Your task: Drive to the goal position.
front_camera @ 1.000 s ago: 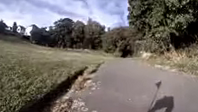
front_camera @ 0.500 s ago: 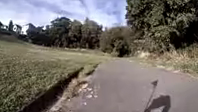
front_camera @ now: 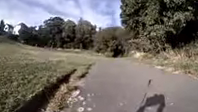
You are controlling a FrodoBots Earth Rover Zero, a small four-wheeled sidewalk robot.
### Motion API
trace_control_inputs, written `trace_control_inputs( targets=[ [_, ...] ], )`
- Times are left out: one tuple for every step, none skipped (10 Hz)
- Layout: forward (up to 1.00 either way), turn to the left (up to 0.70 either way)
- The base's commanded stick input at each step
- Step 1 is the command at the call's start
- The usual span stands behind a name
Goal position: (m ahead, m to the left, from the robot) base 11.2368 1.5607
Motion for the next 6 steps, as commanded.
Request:
trace_control_inputs(
  targets=[
    [0.70, -0.11],
    [0.70, 0.00],
    [0.70, 0.00],
    [0.70, 0.00],
    [0.70, 0.00],
    [0.70, 0.00]
  ],
)
